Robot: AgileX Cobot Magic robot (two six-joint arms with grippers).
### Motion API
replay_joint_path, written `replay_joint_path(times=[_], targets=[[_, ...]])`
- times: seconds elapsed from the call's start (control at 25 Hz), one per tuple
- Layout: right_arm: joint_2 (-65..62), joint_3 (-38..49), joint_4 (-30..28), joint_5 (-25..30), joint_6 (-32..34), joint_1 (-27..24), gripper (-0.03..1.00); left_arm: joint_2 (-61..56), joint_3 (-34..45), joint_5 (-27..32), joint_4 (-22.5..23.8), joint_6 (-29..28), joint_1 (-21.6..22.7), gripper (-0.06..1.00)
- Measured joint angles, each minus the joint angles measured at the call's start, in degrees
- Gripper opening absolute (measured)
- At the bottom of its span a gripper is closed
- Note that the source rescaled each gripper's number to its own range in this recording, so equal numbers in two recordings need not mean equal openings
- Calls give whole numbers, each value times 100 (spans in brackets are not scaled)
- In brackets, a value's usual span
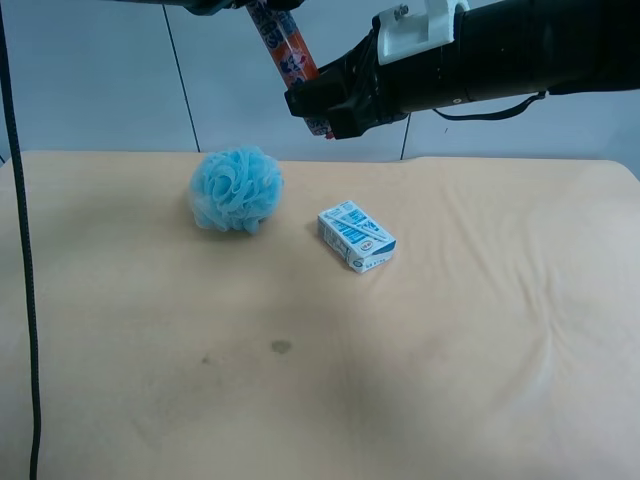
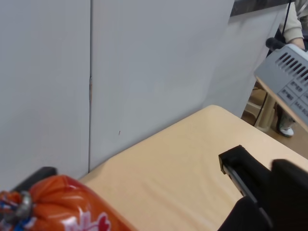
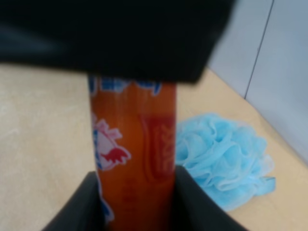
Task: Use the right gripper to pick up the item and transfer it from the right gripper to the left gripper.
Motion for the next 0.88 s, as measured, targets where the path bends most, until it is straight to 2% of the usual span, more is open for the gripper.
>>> replay_joint_path(times=[0.08,0.28,0.36,0.88], targets=[[0,0,41,0,-21,0,0,0,0,-80,0,0,0,57],[0,0,64,5,-61,0,0,0,0,-169,-7,0,0,13],[0,0,77,5,-68,0,0,0,0,-73,-64,-28,0,3],[0,0,136,-133,-102,30,0,0,-21,-30,-70,-45,-11,2]])
